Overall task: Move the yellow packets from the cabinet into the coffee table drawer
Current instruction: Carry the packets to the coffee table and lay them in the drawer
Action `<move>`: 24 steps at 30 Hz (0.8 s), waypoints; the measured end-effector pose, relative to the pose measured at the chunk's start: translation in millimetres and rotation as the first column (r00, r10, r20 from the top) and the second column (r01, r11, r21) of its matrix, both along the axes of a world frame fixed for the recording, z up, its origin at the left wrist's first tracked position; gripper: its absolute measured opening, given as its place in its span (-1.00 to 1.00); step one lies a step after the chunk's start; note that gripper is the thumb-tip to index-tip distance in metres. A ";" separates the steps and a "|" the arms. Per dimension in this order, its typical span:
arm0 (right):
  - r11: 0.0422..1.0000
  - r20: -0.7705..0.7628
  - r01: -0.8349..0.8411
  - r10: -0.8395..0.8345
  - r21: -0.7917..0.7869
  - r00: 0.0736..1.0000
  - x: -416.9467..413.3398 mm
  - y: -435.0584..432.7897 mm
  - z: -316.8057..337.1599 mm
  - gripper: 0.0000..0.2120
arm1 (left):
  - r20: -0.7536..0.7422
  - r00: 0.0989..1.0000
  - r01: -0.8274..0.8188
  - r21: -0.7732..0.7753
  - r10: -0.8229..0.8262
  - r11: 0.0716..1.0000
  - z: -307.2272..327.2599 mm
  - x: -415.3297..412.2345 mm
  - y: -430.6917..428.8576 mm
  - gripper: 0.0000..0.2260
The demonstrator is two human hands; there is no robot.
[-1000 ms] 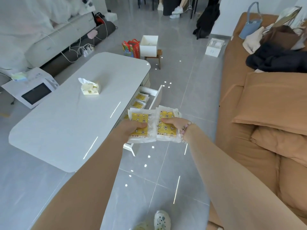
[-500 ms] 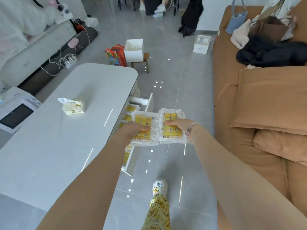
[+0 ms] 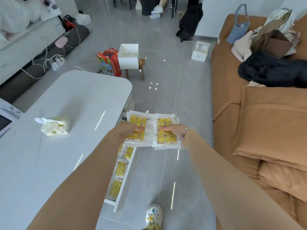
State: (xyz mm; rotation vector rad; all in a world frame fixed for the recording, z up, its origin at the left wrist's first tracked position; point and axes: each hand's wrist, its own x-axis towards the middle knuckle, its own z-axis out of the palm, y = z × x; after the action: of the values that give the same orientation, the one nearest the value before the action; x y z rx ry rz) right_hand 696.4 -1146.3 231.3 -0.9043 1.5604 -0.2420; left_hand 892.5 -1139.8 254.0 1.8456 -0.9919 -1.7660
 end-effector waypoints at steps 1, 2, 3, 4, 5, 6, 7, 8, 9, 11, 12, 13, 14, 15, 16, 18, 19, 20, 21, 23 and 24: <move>1.000 -0.004 -0.003 0.003 0.004 1.000 1.1 -10.0 0.4 -0.53 | 0.004 1.000 0.003 -0.003 -0.003 1.000 -0.4 2.0 -11.2 -0.94; 1.000 -0.007 -0.002 0.002 0.006 1.000 1.7 -19.8 0.3 -0.52 | 0.008 1.000 0.002 -0.007 -0.002 1.000 -0.9 3.7 -22.4 -0.93; 1.000 -0.008 0.005 -0.004 0.005 1.000 1.9 -29.4 -0.6 -0.51 | 0.009 1.000 0.001 -0.010 -0.001 1.000 -1.4 4.5 -33.0 -0.93; 1.000 -0.007 0.004 -0.004 0.002 1.000 2.3 -37.5 0.1 -0.51 | 0.008 1.000 0.002 -0.013 -0.002 1.000 -2.0 4.4 -42.4 -0.92; 1.000 -0.006 -0.003 0.003 0.005 1.000 1.9 -44.8 0.7 -0.52 | 0.008 1.000 0.005 -0.012 -0.005 1.000 -3.2 3.4 -50.9 -0.92; 1.000 -0.013 -0.014 0.014 0.009 1.000 0.5 -51.4 -0.5 -0.53 | 0.006 1.000 0.007 -0.003 -0.007 1.000 -4.6 1.9 -57.5 -0.92; 0.999 -0.020 -0.030 0.030 0.019 0.999 -0.8 -56.9 -1.9 -0.53 | 0.003 1.000 0.006 0.009 -0.006 1.000 -6.5 0.3 -62.3 -0.93; 0.998 -0.024 -0.044 0.045 0.034 0.999 -1.6 -61.4 -2.3 -0.52 | -0.001 1.000 0.002 0.022 -0.002 1.000 -9.0 -1.0 -65.9 -0.93; 0.998 -0.031 -0.051 0.053 0.043 0.998 -1.5 -66.4 -2.3 -0.52 | -0.001 1.000 -0.007 0.031 0.007 1.000 -11.5 -1.7 -70.1 -0.93; 0.996 -0.041 -0.075 0.077 0.040 0.996 -1.8 -79.1 -1.6 -0.52 | -0.005 0.999 -0.031 0.039 0.031 0.999 -16.5 -2.0 -80.0 -0.93; 0.995 -0.046 -0.092 0.094 0.043 0.995 -2.9 -87.9 -2.8 -0.52 | -0.008 0.999 -0.043 0.039 0.043 0.998 -19.6 -1.8 -86.3 -0.93; 0.993 -0.050 -0.106 0.108 0.044 0.993 -2.7 -96.4 -1.9 -0.52 | -0.009 0.999 -0.053 0.037 0.053 0.998 -22.4 -1.8 -93.1 -0.92; 0.991 -0.061 -0.123 0.125 0.046 0.990 -2.8 -106.0 -2.2 -0.51 | -0.005 0.998 -0.069 0.035 0.069 0.997 -26.2 -1.0 -99.7 -0.90; 0.990 -0.071 -0.131 0.134 0.043 0.988 -2.4 -115.6 -4.1 -0.49 | 0.002 0.996 -0.090 0.036 0.090 0.995 -30.3 0.5 -105.9 -0.87; 0.989 -0.078 -0.146 0.148 0.039 0.986 -2.0 -126.5 -8.8 -0.46 | 0.008 0.993 -0.114 0.039 0.114 0.993 -34.7 2.5 -112.1 -0.86; 0.983 -0.062 -0.170 0.175 0.071 0.983 0.4 -144.1 -16.3 -0.43 | 0.013 0.988 -0.156 0.066 0.155 0.986 -43.3 5.4 -121.8 -0.88; 0.981 -0.050 -0.174 0.178 0.081 0.983 1.6 -153.0 -17.5 -0.41 | 0.014 0.985 -0.172 0.082 0.171 0.982 -46.2 5.1 -127.5 -0.90; 0.980 -0.043 -0.179 0.183 0.088 0.982 1.4 -162.6 -19.4 -0.39 | 0.014 0.982 -0.189 0.096 0.188 0.977 -49.1 3.6 -133.3 -0.91; 0.977 -0.043 -0.188 0.193 0.096 0.980 0.5 -173.5 -20.5 -0.38 | 0.008 0.977 -0.212 0.105 0.213 0.972 -51.8 1.2 -139.8 -0.91; 0.970 -0.039 -0.220 0.225 0.100 0.974 -1.3 -197.4 -22.2 -0.38 | -0.006 0.964 -0.264 0.110 0.266 0.958 -56.6 -3.4 -153.9 -0.89; 0.966 -0.038 -0.235 0.240 0.104 0.970 -2.2 -208.5 -23.7 -0.40 | -0.003 0.957 -0.288 0.113 0.290 0.951 -59.0 -4.8 -160.7 -0.87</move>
State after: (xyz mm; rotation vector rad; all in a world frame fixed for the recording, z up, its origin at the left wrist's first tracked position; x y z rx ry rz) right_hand 694.2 -1354.8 207.6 -1.0159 1.4804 0.0294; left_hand 887.6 -1300.5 195.1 1.9233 -0.5881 -1.6853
